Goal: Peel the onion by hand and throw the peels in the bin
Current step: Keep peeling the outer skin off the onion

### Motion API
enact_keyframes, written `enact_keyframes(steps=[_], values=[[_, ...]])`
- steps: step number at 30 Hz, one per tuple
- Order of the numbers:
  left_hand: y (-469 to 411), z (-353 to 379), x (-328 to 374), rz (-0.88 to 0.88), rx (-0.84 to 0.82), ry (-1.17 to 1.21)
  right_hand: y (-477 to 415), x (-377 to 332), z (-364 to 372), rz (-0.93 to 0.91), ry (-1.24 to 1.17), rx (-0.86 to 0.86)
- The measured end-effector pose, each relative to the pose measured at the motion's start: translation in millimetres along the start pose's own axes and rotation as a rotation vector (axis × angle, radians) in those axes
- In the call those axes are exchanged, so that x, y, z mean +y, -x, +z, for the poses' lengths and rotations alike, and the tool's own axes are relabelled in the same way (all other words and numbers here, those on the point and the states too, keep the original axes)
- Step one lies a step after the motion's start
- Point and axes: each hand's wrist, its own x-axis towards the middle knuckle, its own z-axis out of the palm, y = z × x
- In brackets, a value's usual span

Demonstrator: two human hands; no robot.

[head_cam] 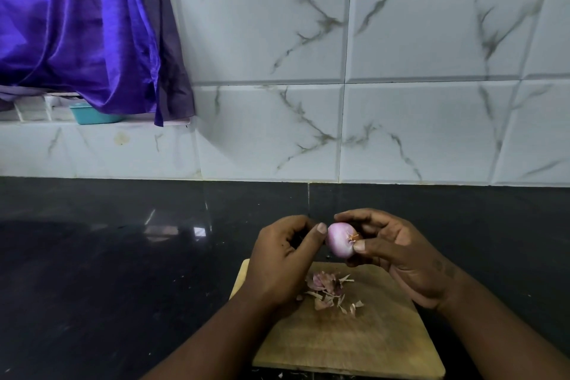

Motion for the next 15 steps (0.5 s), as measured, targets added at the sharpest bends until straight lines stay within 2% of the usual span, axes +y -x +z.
enact_keyframes(steps=[3, 9, 15], values=[[0.3, 1.4, -0.1, -0.01, -0.035, 0.004, 0.0, 1.5, 0.7, -0.009, 0.044, -0.005], [-0.4, 1.9, 0.7, -0.001, -0.048, 0.007, -0.3, 0.9, 0.1, -0.007, -0.052, -0.004], [-0.9, -0.4, -3.4, -0.12, -0.067, -0.21, 0.0, -0.9, 0.9, 0.01, -0.165, -0.009]])
